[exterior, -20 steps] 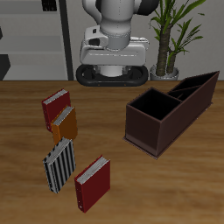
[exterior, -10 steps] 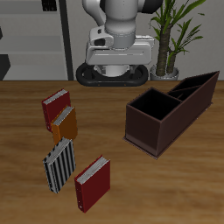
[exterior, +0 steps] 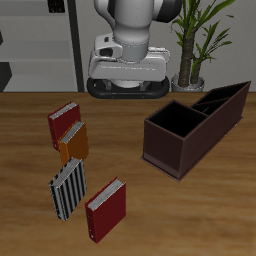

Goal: Place the left red book into the left desk caddy's back compartment

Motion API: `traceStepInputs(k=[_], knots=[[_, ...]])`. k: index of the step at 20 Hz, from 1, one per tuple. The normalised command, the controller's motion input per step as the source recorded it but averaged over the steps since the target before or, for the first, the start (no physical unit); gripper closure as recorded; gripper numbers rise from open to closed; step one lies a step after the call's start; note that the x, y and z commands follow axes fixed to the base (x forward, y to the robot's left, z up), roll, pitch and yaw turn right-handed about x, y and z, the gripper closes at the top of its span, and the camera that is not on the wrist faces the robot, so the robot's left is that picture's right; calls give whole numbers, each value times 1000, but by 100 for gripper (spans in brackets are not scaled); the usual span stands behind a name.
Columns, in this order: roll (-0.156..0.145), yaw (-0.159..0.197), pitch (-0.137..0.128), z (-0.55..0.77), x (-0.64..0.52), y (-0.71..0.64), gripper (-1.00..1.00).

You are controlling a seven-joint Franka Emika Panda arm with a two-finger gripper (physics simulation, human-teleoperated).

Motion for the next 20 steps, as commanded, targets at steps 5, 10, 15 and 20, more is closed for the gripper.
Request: traceStepInputs(k=[5, 10, 15, 20], knots=[[-55, -14, -1, 18, 486, -259, -100], [3, -10, 2, 17, 552, -237, -100], [-24, -12, -26, 15, 333, -184, -100], [-43, -42, -25, -17, 338, -241, -100]])
